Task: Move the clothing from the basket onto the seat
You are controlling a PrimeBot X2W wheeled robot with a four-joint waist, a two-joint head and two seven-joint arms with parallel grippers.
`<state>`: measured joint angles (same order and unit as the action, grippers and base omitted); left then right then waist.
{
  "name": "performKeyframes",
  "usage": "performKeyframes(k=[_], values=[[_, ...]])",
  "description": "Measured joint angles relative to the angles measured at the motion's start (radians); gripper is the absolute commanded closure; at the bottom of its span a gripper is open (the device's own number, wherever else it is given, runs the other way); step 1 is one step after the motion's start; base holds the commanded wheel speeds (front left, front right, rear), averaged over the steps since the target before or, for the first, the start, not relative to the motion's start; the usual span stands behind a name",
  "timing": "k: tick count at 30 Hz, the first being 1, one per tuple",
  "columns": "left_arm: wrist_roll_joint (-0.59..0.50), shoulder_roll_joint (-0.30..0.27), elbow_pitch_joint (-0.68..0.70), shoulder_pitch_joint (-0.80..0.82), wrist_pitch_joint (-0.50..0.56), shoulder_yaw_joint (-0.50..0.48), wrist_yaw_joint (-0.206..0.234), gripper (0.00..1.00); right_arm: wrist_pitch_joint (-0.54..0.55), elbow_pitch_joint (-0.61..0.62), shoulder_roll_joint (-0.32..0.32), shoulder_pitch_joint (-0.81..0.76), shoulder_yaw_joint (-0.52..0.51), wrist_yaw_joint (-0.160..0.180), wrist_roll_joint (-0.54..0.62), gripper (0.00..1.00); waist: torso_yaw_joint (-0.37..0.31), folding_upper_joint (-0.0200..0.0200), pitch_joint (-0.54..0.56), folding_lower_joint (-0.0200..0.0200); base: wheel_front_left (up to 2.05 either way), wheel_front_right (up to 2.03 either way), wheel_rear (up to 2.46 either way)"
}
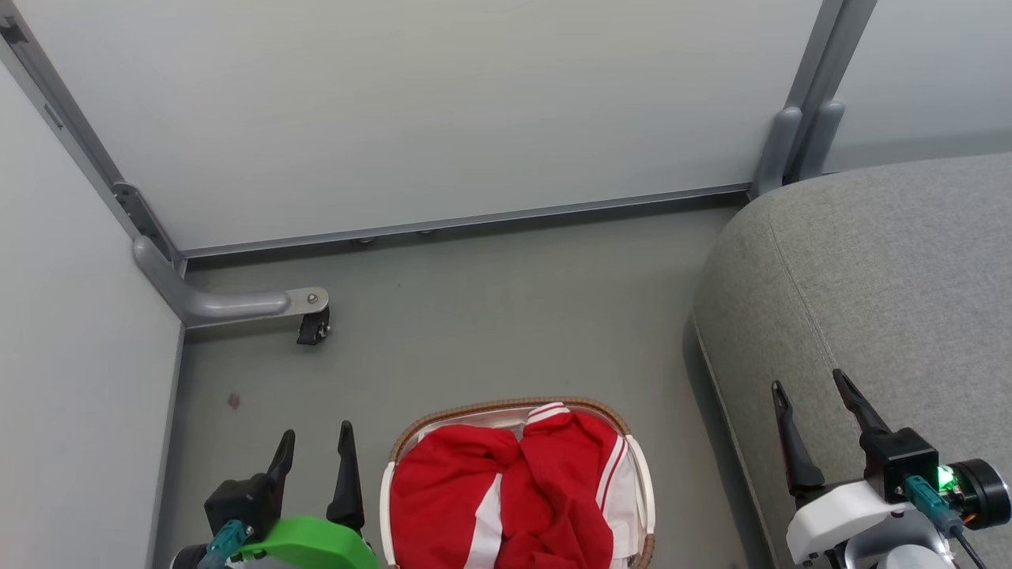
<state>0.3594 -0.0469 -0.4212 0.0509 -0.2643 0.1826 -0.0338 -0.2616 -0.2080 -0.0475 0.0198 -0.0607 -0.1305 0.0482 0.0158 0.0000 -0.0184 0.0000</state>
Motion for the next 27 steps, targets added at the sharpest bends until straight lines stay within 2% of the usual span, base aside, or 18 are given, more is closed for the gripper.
performKeyframes(k=[12,18,27], values=[[-0.067,0.0,-0.048,0.12,0.0,0.067,-0.011,0.0,0.0,0.037,0.0,0.072,0.004,0.0,-0.002,0.0,-0.017,0.0,-0.105,0.0,0.0,0.0,0.0],[-0.128,0.0,-0.17,0.247,0.0,0.088,-0.018,0.0,0.0,0.05,-0.001,0.143,0.017,0.0,-0.011,0.0,-0.035,0.0,-0.204,0.0,0.0,0.0,0.0],[-0.215,-0.022,-0.449,0.464,-0.001,0.119,-0.038,0.0,0.0,0.069,-0.001,0.244,0.064,0.0,-0.043,0.0,-0.081,0.0,-0.371,0.0001,0.0,0.0,0.0]])
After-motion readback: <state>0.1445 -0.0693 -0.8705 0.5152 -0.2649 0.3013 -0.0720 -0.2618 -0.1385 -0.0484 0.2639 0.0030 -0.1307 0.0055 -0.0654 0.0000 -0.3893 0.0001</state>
